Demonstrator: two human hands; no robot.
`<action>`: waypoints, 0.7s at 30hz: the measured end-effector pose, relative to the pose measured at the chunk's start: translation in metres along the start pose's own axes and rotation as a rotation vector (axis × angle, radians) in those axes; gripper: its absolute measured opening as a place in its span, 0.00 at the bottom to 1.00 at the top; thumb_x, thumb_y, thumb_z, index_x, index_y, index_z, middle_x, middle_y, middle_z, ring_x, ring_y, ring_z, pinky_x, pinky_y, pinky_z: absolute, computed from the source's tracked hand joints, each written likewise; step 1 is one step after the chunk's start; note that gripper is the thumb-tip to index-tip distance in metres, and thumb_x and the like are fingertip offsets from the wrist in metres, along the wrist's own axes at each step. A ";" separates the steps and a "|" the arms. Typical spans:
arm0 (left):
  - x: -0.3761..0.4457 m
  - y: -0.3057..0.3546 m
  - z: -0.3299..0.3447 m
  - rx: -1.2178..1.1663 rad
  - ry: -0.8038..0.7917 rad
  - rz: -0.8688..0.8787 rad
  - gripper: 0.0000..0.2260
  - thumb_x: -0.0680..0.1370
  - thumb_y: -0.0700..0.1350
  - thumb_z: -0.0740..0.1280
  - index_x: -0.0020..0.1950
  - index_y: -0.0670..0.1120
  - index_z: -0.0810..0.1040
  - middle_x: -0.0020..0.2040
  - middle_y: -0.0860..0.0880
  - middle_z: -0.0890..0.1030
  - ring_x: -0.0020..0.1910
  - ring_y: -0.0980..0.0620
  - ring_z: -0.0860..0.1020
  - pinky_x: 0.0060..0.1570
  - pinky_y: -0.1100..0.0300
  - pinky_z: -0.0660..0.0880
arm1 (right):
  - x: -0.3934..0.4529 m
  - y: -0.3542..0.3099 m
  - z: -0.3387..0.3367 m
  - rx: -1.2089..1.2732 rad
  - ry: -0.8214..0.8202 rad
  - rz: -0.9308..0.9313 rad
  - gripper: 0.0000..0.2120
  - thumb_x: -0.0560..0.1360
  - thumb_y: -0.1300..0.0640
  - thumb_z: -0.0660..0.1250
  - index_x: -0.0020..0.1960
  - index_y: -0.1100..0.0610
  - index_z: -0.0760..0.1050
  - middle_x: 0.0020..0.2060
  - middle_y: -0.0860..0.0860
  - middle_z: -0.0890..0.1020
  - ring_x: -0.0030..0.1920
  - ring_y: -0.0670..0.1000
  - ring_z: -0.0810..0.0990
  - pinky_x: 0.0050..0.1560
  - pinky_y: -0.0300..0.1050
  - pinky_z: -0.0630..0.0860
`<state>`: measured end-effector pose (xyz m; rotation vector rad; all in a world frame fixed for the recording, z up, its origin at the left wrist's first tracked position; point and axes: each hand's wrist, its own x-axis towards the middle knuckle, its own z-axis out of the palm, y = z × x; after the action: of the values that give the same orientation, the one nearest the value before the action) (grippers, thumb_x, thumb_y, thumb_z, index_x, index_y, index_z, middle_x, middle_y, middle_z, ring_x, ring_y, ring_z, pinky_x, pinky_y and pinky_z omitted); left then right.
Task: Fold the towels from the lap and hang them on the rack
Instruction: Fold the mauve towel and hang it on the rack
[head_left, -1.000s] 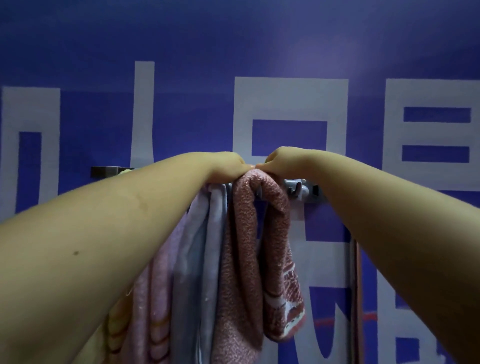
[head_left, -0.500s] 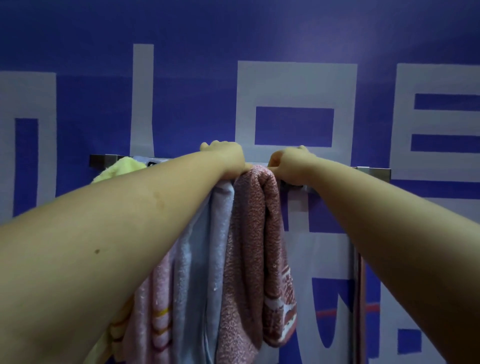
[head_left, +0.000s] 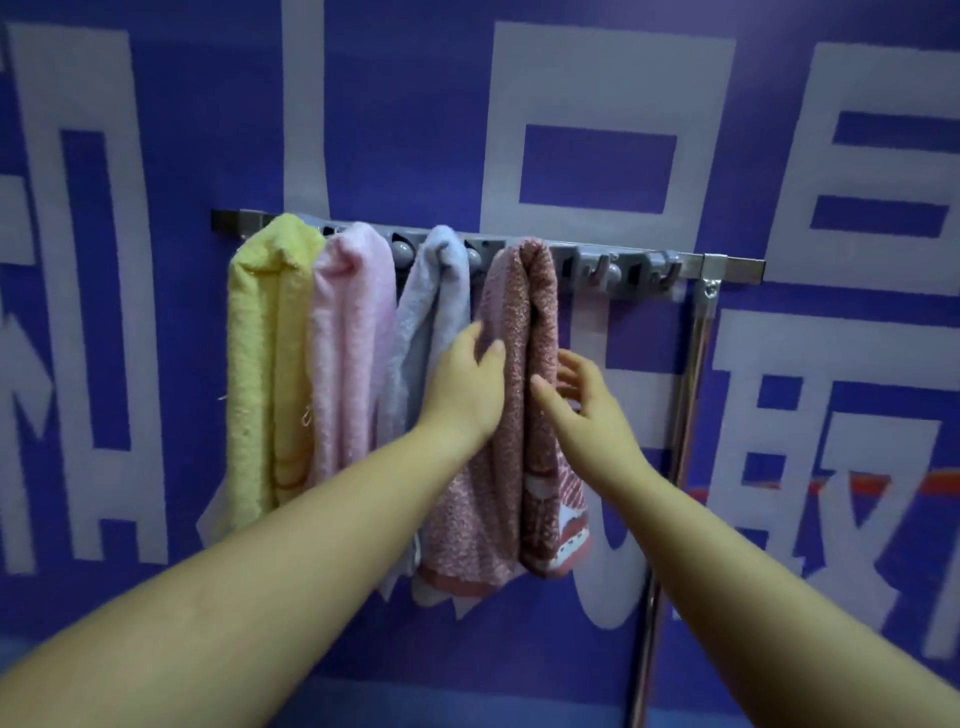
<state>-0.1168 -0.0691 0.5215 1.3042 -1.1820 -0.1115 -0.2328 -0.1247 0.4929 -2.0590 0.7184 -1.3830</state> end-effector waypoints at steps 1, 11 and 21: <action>-0.008 -0.015 0.006 0.003 -0.030 -0.041 0.20 0.80 0.45 0.58 0.71 0.42 0.66 0.70 0.44 0.71 0.70 0.48 0.69 0.70 0.57 0.61 | -0.008 0.013 0.006 0.012 -0.009 0.051 0.23 0.76 0.49 0.64 0.69 0.52 0.66 0.60 0.45 0.76 0.58 0.44 0.75 0.55 0.36 0.70; -0.034 -0.061 0.039 0.011 0.019 -0.238 0.22 0.76 0.52 0.64 0.68 0.44 0.69 0.65 0.45 0.76 0.65 0.45 0.73 0.65 0.53 0.68 | -0.023 0.058 0.035 -0.102 0.098 0.205 0.19 0.72 0.55 0.66 0.62 0.50 0.72 0.54 0.47 0.80 0.52 0.48 0.79 0.52 0.46 0.76; -0.026 -0.035 0.072 -0.123 -0.007 -0.342 0.14 0.71 0.43 0.66 0.56 0.43 0.76 0.51 0.42 0.81 0.52 0.42 0.79 0.54 0.51 0.76 | -0.025 0.077 0.000 -0.158 0.260 0.244 0.08 0.69 0.65 0.61 0.42 0.53 0.67 0.43 0.55 0.77 0.42 0.57 0.76 0.41 0.54 0.74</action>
<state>-0.1619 -0.1129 0.4648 1.3865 -0.9338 -0.4312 -0.2508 -0.1615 0.4229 -1.8477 1.1813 -1.5050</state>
